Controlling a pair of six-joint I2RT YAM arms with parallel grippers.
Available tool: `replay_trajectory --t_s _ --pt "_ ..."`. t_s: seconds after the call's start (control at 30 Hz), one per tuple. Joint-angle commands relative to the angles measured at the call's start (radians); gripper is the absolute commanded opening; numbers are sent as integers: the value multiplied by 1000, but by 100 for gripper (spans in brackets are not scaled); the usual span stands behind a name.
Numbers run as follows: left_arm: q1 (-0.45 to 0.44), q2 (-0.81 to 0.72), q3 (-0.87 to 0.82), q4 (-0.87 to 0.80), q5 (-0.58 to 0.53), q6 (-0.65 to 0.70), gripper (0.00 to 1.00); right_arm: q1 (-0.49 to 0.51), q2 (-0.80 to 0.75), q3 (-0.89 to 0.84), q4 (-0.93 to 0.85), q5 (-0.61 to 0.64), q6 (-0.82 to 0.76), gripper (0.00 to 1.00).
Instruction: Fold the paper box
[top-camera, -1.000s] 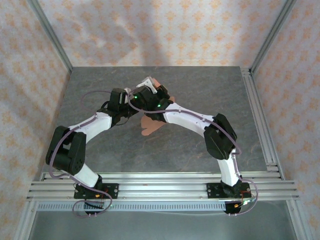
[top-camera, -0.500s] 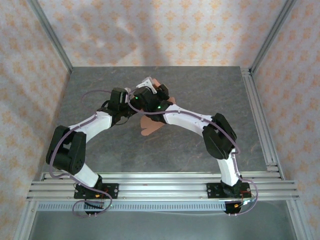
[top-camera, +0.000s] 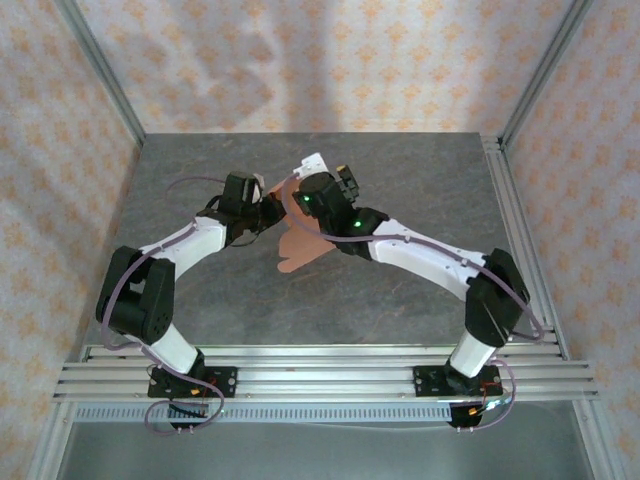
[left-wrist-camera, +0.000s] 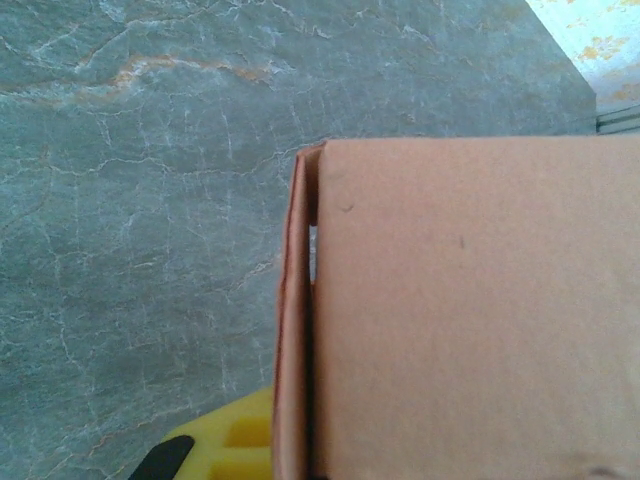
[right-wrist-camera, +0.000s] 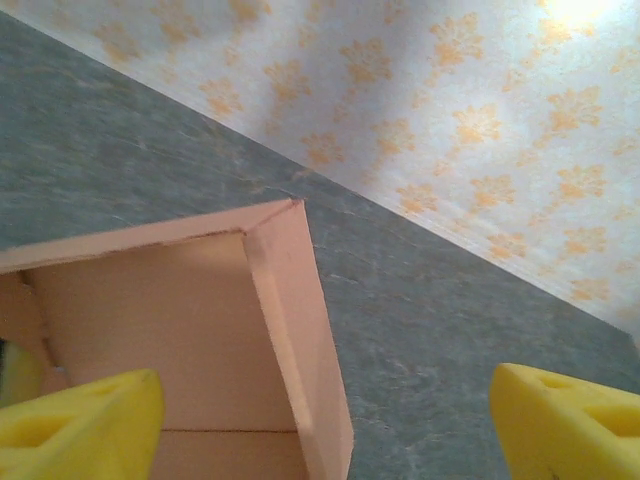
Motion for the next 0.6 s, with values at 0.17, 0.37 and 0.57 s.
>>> replay_trajectory --t_s 0.17,0.37,0.57 --pt "-11 31 123 -254 -105 178 0 -111 -157 -81 -13 -217 204 85" --pt "-13 100 264 -585 -122 353 0 -180 -160 -93 -106 -254 277 84" --pt "-12 155 392 -881 -177 483 0 -243 -164 -115 -117 -362 318 84"
